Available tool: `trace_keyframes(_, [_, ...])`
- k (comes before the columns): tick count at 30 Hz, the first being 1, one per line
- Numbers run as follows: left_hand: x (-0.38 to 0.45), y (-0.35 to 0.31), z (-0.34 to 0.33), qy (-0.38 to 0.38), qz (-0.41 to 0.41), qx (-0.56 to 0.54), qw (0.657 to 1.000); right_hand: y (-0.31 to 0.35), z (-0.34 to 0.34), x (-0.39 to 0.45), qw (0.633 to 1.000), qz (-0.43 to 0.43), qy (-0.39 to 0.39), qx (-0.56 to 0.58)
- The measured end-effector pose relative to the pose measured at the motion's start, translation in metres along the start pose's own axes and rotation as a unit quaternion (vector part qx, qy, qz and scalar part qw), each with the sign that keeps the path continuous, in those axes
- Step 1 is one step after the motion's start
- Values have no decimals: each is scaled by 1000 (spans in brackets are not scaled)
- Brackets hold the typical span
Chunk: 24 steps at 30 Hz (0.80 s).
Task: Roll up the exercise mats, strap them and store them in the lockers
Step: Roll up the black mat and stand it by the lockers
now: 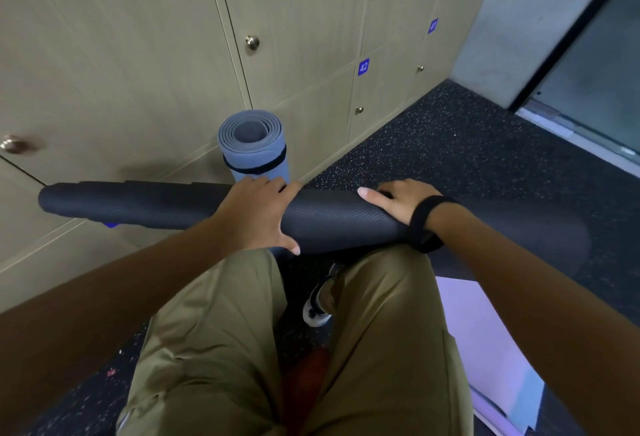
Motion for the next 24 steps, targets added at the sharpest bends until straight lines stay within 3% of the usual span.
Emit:
trace_keyframes(7, [10, 9, 6, 25, 26, -40, 999, -4, 0, 5, 1000, -11, 21, 20])
trace_keyframes(11, [14, 22, 23, 21, 48, -67, 996, -11, 19, -5, 999, 21, -34, 24])
trace_keyframes(15, [13, 41, 53, 18, 78, -76, 994, -22, 47, -20, 991, 64, -88, -83])
trace_keyframes(24, [-9, 54, 151, -15, 91, -87, 992, 0, 137, -87, 967, 66, -190, -153])
Point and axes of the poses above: each hand's wrist, its own x-axis towards the middle knuckle, its own z-axis out of the back of the hand, y = z × x, the point moved 7 cm from there along x, towards the middle knuckle, and after that the axes turned 11 degrees about -z, right-handed, at the moved point
